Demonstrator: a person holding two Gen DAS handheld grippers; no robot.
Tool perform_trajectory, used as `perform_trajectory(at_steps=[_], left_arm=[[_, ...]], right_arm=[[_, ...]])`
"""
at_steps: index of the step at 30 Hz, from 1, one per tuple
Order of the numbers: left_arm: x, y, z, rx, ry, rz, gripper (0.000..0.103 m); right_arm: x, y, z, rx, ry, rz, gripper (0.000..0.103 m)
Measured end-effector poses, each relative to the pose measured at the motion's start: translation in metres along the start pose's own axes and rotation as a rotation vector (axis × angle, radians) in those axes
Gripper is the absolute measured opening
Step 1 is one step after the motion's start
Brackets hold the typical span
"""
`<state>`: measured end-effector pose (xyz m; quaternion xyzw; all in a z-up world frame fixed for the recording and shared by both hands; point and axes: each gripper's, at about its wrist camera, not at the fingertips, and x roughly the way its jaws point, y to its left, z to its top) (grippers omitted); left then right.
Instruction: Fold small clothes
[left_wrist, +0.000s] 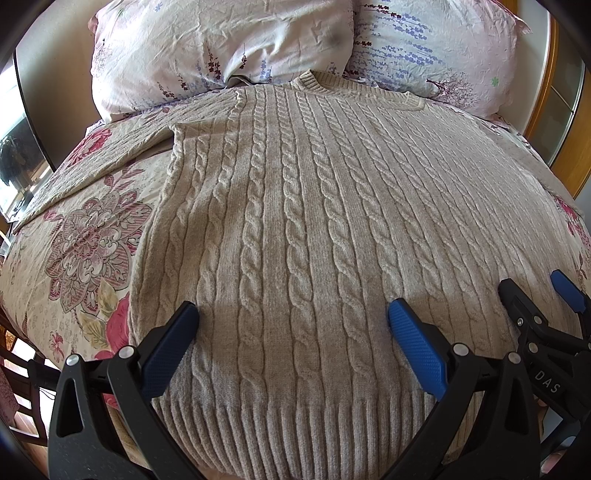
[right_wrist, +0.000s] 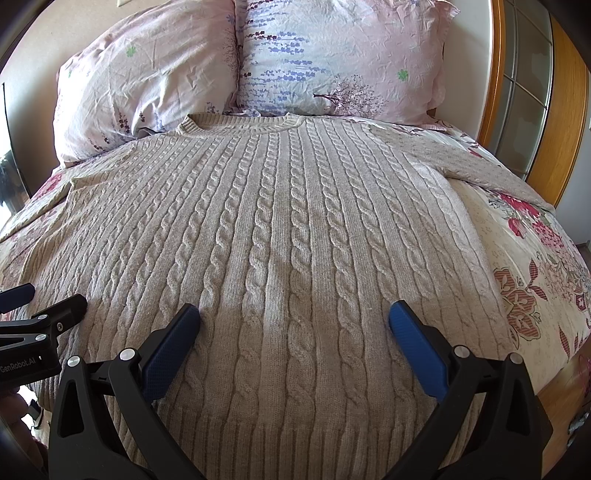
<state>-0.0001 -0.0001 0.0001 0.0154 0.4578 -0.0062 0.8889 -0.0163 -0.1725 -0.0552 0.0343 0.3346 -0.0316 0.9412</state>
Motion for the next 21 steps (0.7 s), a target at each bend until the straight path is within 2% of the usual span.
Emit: perform_trajectory(at_steps=[6,11,13,16,17,21], left_arm=[[0.000,0.000,0.001,-0.002,0.016,-0.001,0.101],[0.003,-0.003,0.008,0.008,0.005,0.016,0.101],[0.003,-0.009,0.018,0.036,-0.015,0.045,0.101],[-0.002,-0.012,0.033,0.064,-0.072,0.086,0.101],[-0.003,-0.012,0.041,0.066,-0.086,0.076,0.101],[-0.004,-0.010,0.074,0.048,-0.153,0.017,0.101]], right_arm=[[0.004,-0.001,0.002,-0.024,0.021,0.023,0.102],[0.002,-0.008,0.004,-0.108,0.005,0.131,0.102],[0.000,-0.015,0.011,-0.120,0.040,0.199,0.102],[-0.007,-0.052,0.034,0.024,0.022,0.341,0.102],[-0.009,-0.070,0.046,0.089,0.003,0.351,0.102],[-0.002,-0.155,0.093,0.367,-0.031,0.266,0.102]])
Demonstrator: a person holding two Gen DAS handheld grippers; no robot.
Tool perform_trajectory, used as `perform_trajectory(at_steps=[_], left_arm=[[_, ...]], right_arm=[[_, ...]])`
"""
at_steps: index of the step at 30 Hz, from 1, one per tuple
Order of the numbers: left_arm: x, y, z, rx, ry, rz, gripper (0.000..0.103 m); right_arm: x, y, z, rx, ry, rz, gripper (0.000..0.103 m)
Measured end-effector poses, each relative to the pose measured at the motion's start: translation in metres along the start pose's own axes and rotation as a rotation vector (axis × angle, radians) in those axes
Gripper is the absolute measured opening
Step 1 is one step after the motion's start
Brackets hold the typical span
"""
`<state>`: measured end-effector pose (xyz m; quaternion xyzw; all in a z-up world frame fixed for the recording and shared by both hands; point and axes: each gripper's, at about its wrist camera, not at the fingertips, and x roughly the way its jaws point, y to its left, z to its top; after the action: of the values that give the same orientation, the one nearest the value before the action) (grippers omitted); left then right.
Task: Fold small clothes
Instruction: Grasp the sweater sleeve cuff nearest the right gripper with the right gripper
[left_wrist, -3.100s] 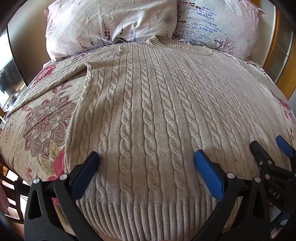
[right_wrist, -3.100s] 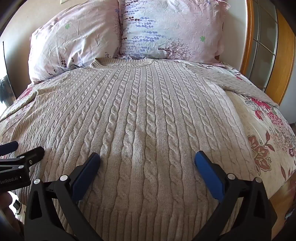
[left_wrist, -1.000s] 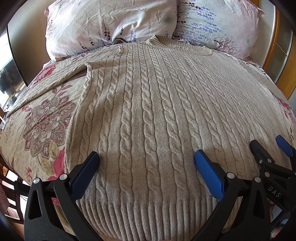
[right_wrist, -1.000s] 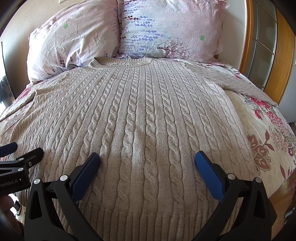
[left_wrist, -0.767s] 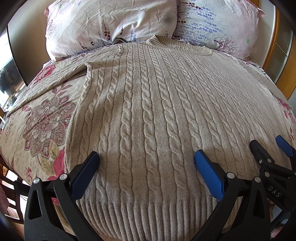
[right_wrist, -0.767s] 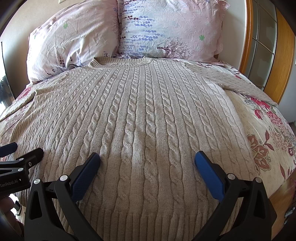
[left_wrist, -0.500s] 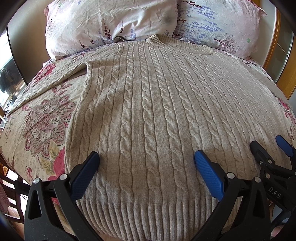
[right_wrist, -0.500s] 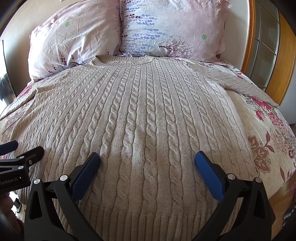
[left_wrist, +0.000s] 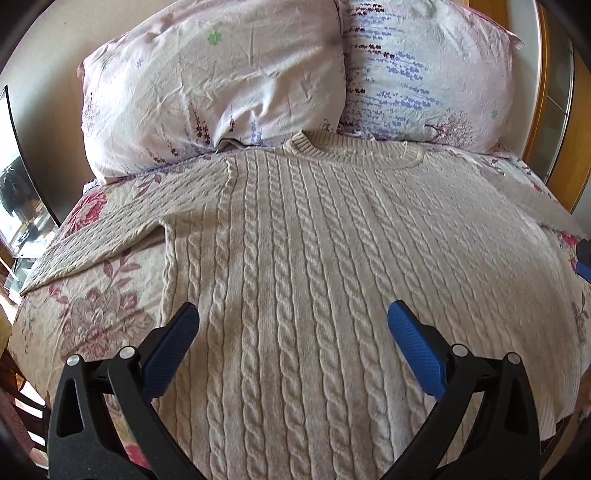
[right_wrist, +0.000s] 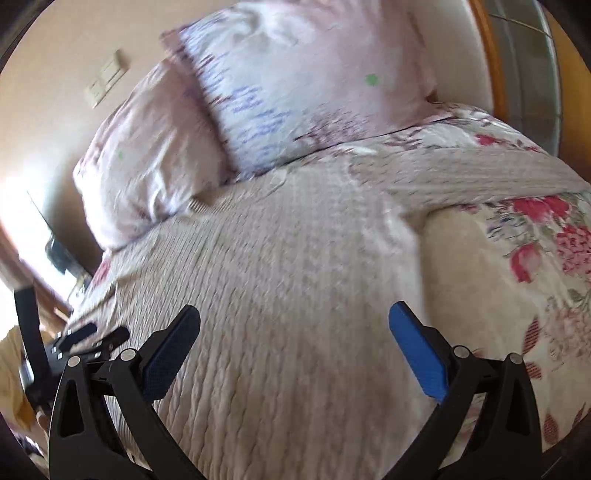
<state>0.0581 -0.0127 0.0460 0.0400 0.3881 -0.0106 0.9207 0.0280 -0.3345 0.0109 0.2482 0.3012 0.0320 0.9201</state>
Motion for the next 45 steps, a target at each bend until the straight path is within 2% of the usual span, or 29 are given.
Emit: perform_trajectory(at_steps=[2,3,4,5,7,8,10,15,18,21,23,25,27,30,33,36,38,41,43,45], left_arm=[[0.006,0.001,0.014,-0.010,-0.036,-0.018,0.101],[0.011,0.002,0.020,-0.013,-0.048,-0.024,0.101],[0.015,0.002,0.024,-0.017,-0.061,-0.025,0.101],[0.020,0.003,0.029,-0.020,-0.075,-0.025,0.101],[0.029,0.005,0.033,-0.023,-0.080,0.000,0.101],[0.034,0.005,0.034,-0.024,-0.071,0.023,0.101],[0.044,0.008,0.034,-0.031,-0.051,0.045,0.101],[0.059,0.013,0.030,-0.040,0.002,-0.006,0.101],[0.063,0.016,0.028,-0.051,0.015,-0.045,0.101],[0.071,0.021,0.027,-0.090,0.060,-0.117,0.101],[0.077,0.029,0.025,-0.143,0.090,-0.184,0.101],[0.078,0.037,0.024,-0.196,0.083,-0.212,0.101],[0.076,0.042,0.023,-0.234,0.064,-0.236,0.101],[0.077,0.040,0.023,-0.236,0.072,-0.237,0.101],[0.078,0.037,0.023,-0.223,0.079,-0.226,0.101],[0.079,0.038,0.023,-0.225,0.081,-0.228,0.101],[0.079,0.039,0.023,-0.228,0.080,-0.232,0.101],[0.080,0.040,0.023,-0.233,0.079,-0.237,0.101],[0.079,0.041,0.023,-0.238,0.077,-0.242,0.101],[0.079,0.042,0.022,-0.241,0.075,-0.245,0.101]], right_arm=[[0.004,-0.039,0.029,0.130,-0.024,-0.033,0.101],[0.006,-0.062,0.040,0.207,-0.037,-0.050,0.096],[0.010,-0.084,0.049,0.291,-0.043,-0.072,0.080],[0.013,-0.105,0.056,0.372,-0.045,-0.086,0.071],[0.019,-0.141,0.063,0.513,-0.055,-0.094,0.067],[0.020,-0.156,0.066,0.564,-0.060,-0.100,0.061],[0.021,-0.176,0.067,0.641,-0.082,-0.119,0.059],[0.024,-0.203,0.072,0.750,-0.131,-0.136,0.059],[0.028,-0.211,0.079,0.764,-0.157,-0.136,0.051],[0.035,-0.217,0.082,0.781,-0.173,-0.138,0.036],[0.040,-0.220,0.082,0.786,-0.174,-0.144,0.017],[0.041,-0.221,0.082,0.784,-0.188,-0.128,0.012],[0.037,-0.213,0.087,0.743,-0.228,-0.118,0.011],[0.024,-0.185,0.106,0.621,-0.292,-0.100,0.011],[0.017,-0.147,0.126,0.499,-0.338,-0.011,0.011],[0.024,-0.098,0.139,0.365,-0.332,0.114,0.011],[0.040,-0.064,0.141,0.286,-0.282,0.192,0.011],[0.076,-0.020,0.131,0.204,-0.149,0.277,0.011],[0.105,0.002,0.115,0.176,-0.035,0.310,0.011],[0.132,0.017,0.098,0.156,0.078,0.309,0.011]])
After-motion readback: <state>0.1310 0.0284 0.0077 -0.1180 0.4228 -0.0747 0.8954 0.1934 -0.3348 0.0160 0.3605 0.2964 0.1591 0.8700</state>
